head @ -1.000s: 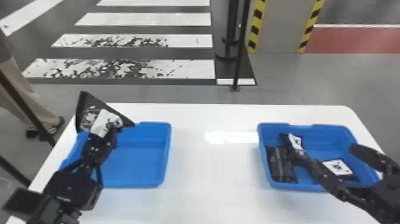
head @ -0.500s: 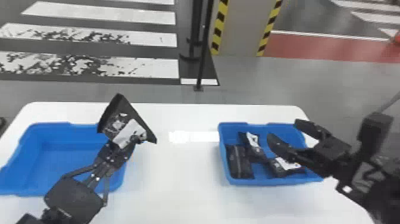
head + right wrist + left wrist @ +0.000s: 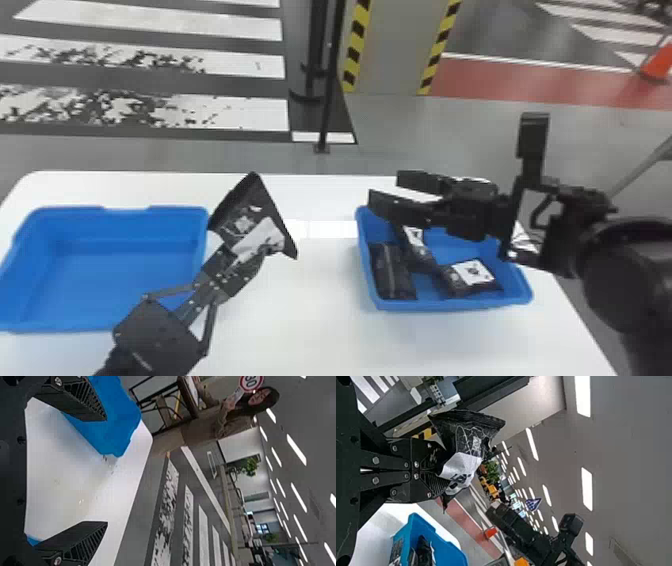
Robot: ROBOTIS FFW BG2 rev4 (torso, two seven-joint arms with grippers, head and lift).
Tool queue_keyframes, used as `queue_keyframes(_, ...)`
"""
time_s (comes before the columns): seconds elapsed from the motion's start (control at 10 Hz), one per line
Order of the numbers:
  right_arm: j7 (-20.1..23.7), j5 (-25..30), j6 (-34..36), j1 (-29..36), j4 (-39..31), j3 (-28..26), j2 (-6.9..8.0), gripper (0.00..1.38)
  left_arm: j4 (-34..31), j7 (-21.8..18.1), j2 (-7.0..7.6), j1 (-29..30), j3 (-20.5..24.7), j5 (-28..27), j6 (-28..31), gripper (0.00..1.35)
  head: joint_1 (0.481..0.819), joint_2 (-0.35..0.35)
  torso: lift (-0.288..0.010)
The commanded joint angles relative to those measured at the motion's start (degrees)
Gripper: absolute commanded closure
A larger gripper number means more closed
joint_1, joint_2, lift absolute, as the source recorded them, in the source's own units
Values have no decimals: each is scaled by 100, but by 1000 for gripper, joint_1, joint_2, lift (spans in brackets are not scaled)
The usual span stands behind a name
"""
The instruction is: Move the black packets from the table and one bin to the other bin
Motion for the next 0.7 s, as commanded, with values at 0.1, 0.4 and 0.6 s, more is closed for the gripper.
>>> queue_keyframes(0.1,62,-838,540,-262,-379,357,-88,79,180,47,5,-101,-1,-182,-134,1210,695,-93,-110)
queue_keyframes(0.4,115,-1203,597,-515,-590,723,-158,98,222,74,14,-144,-36,-227,-162,1210,695,-35,-110)
queue_keyframes(0.6,150,-1283,597,-614,-393,1031,-176,108,222,126,49,-186,-219,-90,-275,1210,695,-5,-110)
